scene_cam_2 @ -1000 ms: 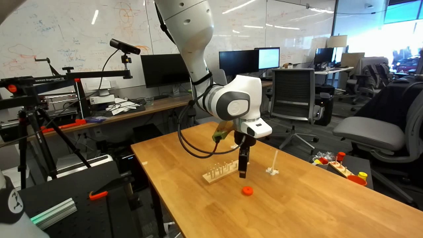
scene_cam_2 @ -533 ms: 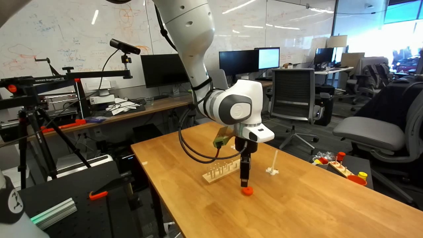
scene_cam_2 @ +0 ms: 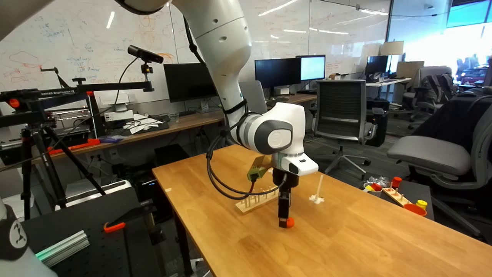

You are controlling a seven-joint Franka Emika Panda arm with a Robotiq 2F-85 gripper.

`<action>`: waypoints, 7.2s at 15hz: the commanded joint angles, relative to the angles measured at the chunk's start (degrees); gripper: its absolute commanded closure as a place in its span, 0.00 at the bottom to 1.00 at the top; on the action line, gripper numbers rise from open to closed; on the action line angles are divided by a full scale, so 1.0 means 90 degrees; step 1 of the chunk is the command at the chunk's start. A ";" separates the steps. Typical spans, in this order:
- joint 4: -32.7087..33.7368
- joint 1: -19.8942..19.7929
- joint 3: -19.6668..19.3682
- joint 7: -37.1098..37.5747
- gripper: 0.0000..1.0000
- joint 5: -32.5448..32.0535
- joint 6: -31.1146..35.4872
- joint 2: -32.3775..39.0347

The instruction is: Put the orange thing on the wooden rack

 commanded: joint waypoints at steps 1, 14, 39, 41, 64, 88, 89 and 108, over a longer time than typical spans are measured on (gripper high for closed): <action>0.0251 0.0078 -0.0032 0.0040 0.00 -0.0126 -0.0138 0.0196; 0.0544 -0.0402 0.0665 0.0826 0.00 0.1106 0.0192 0.0302; -0.0254 -0.0750 0.1025 -0.2593 0.00 0.0491 -0.0388 -0.0325; -0.0282 -0.0753 0.1028 -0.2648 0.00 0.0456 -0.0437 -0.0402; 0.0084 -0.0497 0.0722 -0.3005 0.00 -0.0538 -0.0282 -0.0100; 0.0920 -0.0816 0.0688 -0.2732 0.00 -0.0061 0.0194 0.0669; 0.0896 -0.0821 0.0722 -0.2732 0.00 -0.0004 0.0195 0.0637; 0.0419 -0.1435 0.1204 -0.2966 0.69 0.0698 0.0233 0.0239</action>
